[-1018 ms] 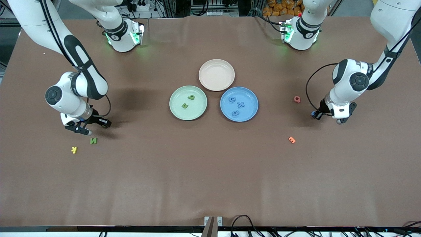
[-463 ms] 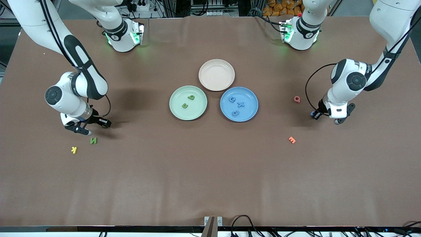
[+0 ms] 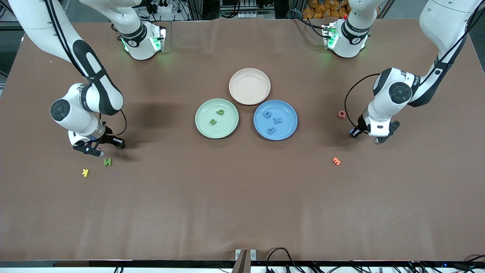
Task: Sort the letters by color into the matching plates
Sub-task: 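Close the left gripper on the blue m and lift it, then carry the blue m to the blue plate while the right gripper carries B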
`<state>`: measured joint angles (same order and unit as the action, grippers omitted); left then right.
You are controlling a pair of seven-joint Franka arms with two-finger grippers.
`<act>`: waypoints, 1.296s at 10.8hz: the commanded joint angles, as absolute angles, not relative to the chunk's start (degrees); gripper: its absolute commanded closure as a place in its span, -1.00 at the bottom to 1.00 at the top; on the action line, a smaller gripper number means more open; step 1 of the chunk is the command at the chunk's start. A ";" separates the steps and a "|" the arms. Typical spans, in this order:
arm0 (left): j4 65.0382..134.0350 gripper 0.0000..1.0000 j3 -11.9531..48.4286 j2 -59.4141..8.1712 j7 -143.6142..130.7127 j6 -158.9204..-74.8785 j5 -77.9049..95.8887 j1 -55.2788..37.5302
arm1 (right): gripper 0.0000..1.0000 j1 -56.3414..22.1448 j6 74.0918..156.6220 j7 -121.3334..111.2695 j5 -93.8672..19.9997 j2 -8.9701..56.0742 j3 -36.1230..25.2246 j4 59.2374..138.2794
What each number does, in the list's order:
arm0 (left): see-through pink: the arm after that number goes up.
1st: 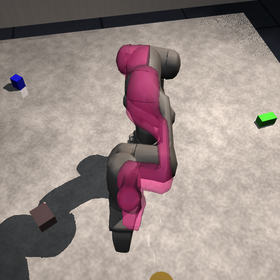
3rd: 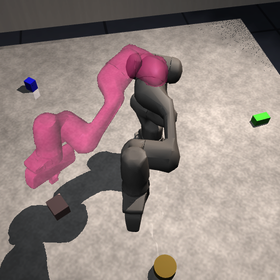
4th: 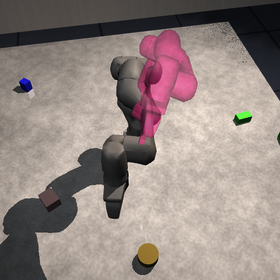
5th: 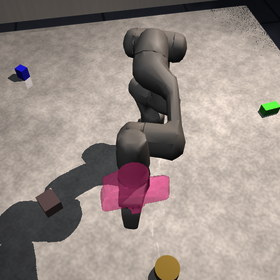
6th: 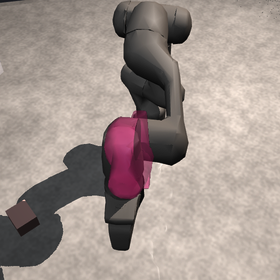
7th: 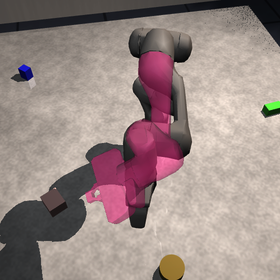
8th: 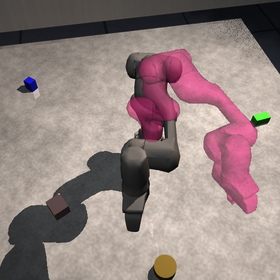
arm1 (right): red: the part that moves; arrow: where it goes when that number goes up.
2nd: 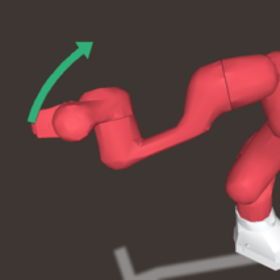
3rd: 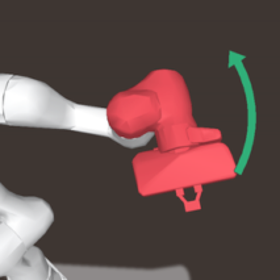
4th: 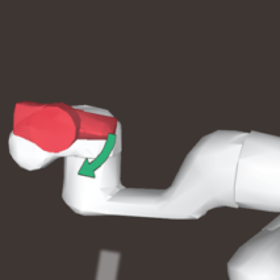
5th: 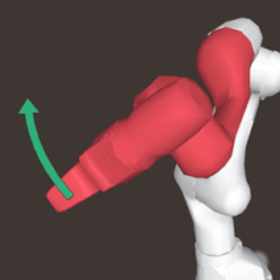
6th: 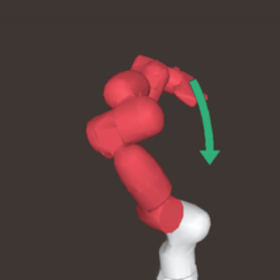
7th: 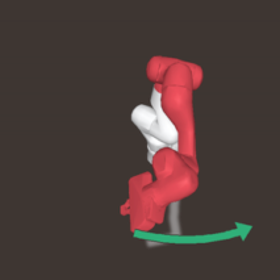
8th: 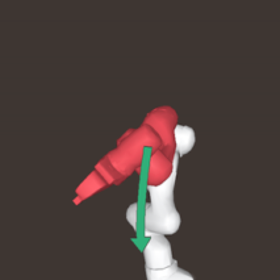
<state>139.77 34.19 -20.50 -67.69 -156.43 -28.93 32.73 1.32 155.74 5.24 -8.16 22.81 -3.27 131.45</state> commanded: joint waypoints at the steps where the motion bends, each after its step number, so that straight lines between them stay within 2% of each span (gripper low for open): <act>1: 139.04 1.00 39.09 -19.34 -73.73 -154.61 -30.50 32.61 | 0.76 1.05 155.13 4.92 -8.88 22.50 -3.43 130.70; 5: 137.11 1.00 45.17 -19.34 -77.60 -150.65 -30.50 31.30 | 0.79 0.53 155.13 5.10 -8.88 22.33 -3.34 130.60; 7: 135.28 1.00 45.26 -19.68 -80.58 -148.81 -30.50 25.87 | 0.82 -1.75 154.43 5.62 -9.05 20.75 -3.34 130.52; 10: 132.11 1.00 45.26 -20.82 -87.96 -146.34 -30.32 17.43 | 0.81 -6.22 153.11 9.47 -9.14 19.34 -3.16 130.25; 14: 131.84 1.00 45.18 -22.41 -90.26 -144.07 -30.32 12.84 | 0.82 -17.10 153.11 23.68 -9.14 18.72 -3.08 130.25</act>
